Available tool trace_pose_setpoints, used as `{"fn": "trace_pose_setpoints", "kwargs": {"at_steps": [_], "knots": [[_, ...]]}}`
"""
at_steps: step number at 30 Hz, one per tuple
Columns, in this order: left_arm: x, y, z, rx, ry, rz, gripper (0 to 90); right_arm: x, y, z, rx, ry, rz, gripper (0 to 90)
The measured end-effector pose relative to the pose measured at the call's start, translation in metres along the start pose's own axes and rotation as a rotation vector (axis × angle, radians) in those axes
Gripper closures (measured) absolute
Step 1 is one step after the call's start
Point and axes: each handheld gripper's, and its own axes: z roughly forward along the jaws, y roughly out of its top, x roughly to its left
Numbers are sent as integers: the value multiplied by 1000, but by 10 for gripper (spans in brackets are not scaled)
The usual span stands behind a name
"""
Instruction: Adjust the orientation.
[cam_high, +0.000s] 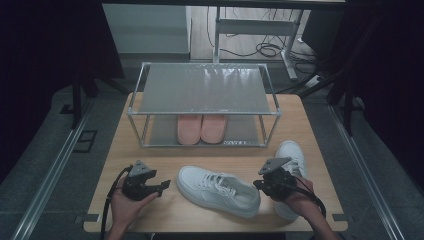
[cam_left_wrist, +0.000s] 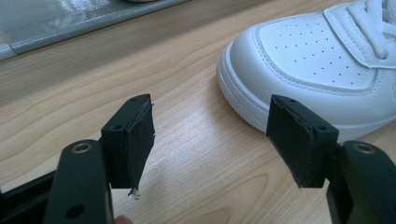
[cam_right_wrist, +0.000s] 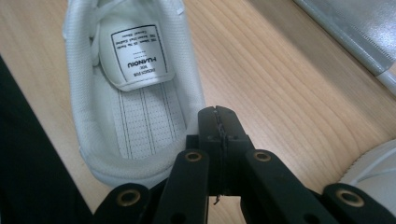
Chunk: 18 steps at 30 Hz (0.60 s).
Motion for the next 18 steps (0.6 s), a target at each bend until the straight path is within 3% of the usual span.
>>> {"fn": "trace_pose_setpoints", "kwargs": {"at_steps": [18], "knots": [[0,0,1,1,-1,3,325,7,-14,-6,-42,42,13,900]]}}
